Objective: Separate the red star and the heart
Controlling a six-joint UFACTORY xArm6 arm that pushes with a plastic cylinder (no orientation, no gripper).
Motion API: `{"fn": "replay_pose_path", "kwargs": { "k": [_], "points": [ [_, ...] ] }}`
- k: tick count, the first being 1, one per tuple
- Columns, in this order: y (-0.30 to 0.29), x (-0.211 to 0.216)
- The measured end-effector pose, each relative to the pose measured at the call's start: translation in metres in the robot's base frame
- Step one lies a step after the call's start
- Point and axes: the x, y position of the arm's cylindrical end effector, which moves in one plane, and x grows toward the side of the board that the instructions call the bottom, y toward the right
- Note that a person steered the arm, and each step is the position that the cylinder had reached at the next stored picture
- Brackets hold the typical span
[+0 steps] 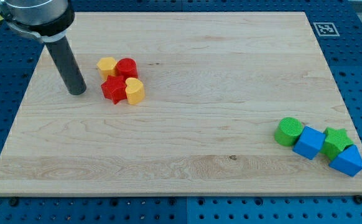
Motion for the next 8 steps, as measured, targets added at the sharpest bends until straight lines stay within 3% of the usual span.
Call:
{"fn": "replay_pose_path", "kwargs": {
  "k": [4, 7, 8],
  "points": [
    [0.134, 0.027],
    [0.285, 0.042],
    [0.290, 0.050]
  ]
}}
